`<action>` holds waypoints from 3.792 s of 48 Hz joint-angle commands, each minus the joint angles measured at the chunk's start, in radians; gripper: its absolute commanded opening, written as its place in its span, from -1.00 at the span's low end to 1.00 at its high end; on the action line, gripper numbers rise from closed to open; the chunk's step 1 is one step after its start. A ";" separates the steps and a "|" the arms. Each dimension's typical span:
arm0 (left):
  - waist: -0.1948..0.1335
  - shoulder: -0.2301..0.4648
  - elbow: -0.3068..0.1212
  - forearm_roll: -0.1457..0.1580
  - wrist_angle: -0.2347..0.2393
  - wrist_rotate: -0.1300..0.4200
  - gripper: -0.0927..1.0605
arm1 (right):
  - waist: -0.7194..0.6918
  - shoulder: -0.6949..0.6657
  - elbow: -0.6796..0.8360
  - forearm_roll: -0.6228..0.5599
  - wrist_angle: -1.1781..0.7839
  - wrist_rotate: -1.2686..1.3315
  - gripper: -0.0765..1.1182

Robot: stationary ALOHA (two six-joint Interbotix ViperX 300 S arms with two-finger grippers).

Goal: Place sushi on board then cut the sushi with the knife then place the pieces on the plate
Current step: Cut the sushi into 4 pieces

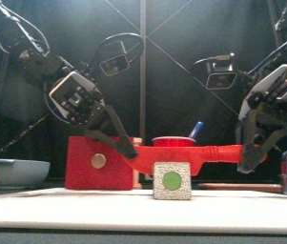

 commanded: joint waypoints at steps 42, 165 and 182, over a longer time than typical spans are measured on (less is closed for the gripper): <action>-0.014 0.000 -0.029 0.040 0.034 0.002 -0.15 | 0.017 0.014 -0.051 -0.031 0.017 0.003 -0.39; -0.061 -0.084 -0.028 0.017 0.038 -0.002 -0.15 | 0.060 -0.071 -0.129 -0.135 0.170 0.006 -0.40; -0.081 -0.083 -0.023 -0.012 0.038 -0.003 -0.15 | 0.071 -0.067 -0.129 -0.110 0.170 0.006 -0.40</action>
